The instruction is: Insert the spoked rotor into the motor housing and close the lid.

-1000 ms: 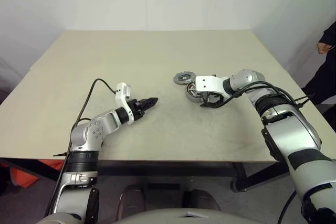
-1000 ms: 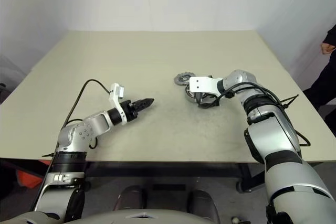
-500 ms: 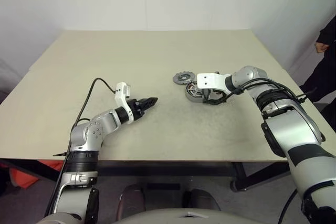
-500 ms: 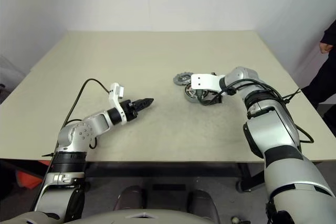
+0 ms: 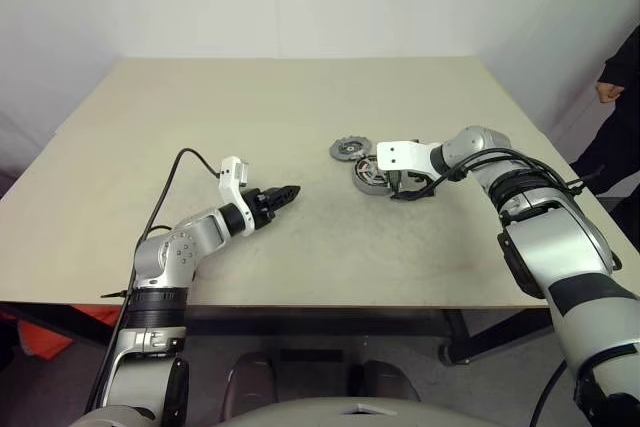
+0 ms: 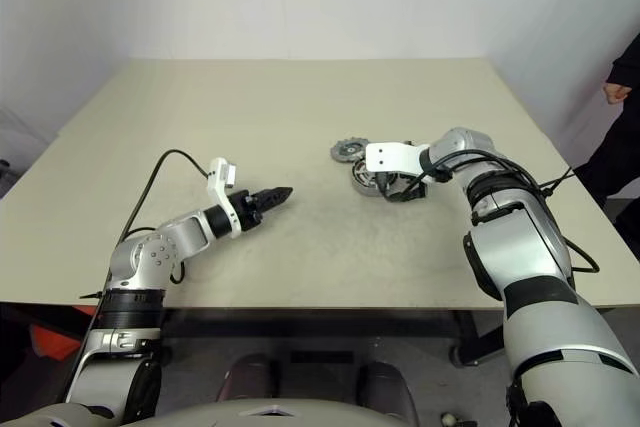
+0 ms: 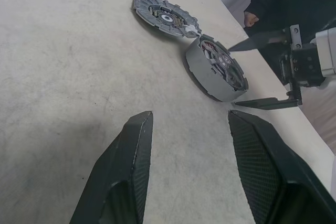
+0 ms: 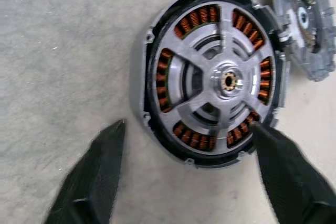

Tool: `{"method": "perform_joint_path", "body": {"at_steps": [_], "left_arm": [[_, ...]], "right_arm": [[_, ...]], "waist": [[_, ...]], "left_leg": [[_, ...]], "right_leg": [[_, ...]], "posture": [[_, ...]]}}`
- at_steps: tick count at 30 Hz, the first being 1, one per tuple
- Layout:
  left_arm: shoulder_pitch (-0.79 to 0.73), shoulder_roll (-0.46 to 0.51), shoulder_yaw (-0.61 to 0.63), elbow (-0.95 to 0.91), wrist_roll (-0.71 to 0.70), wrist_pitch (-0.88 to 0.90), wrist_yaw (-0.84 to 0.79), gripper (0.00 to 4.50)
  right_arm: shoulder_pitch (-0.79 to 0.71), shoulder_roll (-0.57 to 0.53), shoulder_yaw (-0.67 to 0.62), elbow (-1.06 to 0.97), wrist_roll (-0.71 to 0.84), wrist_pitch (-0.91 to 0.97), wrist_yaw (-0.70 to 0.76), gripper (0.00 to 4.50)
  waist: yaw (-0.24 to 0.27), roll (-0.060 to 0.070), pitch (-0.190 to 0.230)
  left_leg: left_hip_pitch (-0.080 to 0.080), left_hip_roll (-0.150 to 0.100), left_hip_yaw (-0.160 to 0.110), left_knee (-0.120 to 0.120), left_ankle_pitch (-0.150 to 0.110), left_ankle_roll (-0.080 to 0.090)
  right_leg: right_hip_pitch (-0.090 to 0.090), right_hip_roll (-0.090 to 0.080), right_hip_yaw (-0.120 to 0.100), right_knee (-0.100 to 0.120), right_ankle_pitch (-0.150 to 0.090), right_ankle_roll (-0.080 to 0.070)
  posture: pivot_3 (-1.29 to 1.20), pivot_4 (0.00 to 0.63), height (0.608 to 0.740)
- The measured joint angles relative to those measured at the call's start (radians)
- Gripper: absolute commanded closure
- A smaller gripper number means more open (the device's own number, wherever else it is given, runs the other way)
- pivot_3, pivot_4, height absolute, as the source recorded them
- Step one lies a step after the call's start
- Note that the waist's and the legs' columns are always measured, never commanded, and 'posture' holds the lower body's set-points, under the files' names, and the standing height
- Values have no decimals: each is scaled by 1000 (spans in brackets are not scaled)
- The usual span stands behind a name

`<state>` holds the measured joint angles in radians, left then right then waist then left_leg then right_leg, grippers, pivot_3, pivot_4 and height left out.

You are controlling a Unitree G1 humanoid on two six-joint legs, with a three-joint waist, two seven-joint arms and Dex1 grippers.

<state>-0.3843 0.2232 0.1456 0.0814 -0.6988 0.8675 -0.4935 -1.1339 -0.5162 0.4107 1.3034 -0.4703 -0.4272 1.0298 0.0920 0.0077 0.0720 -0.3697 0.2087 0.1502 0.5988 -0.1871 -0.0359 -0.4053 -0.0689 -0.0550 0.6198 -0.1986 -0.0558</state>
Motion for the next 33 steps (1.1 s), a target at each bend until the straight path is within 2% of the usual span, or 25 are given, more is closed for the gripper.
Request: {"method": "perform_joint_path", "body": {"at_steps": [2, 8, 9, 11, 17, 33], "left_arm": [[0, 0, 1, 0, 0, 0, 1, 2087], [1, 0, 1, -5, 0, 0, 3, 2087], [0, 0, 1, -5, 0, 0, 4, 2087], [0, 0, 1, -5, 0, 0, 4, 2087], [1, -1, 3, -5, 1, 0, 6, 2087], [1, -2, 4, -5, 4, -5, 6, 2087]], "right_arm": [[2, 1, -1, -1, -1, -2, 2, 1930], [2, 7, -3, 0, -1, -1, 2, 1930], [2, 8, -3, 0, -1, -1, 1, 2102], [2, 8, -5, 0, -1, 0, -4, 2481], [2, 11, -16, -4, 7, -2, -5, 4293], [2, 19, -24, -7, 18, 0, -21, 4293]], "waist": [[0, 0, 0], [-9, 0, 0], [-11, 0, 0], [-15, 0, 0], [-25, 0, 0], [-22, 0, 0]], "left_leg": [[1, 0, 0, 0, 0, 0], [1, 0, 0, 0, 0, 0], [1, 0, 0, 0, 0, 0], [1, 0, 0, 0, 0, 0], [2, 0, 0, 1, 0, 0], [0, -1, 0, 4, -1, 1]], "right_leg": [[0, 0, 0, 0, 0, 0], [0, 0, 0, 2, 0, 0], [0, 0, 0, 2, 0, 0], [0, 0, 0, 2, 0, 0], [0, 0, 0, 3, 0, 0], [1, -2, 0, 3, 0, 0]], "posture": [[0, 0, 740], [0, 0, 740], [0, 0, 740], [0, 0, 740], [0, 0, 740], [0, 0, 740]]}}
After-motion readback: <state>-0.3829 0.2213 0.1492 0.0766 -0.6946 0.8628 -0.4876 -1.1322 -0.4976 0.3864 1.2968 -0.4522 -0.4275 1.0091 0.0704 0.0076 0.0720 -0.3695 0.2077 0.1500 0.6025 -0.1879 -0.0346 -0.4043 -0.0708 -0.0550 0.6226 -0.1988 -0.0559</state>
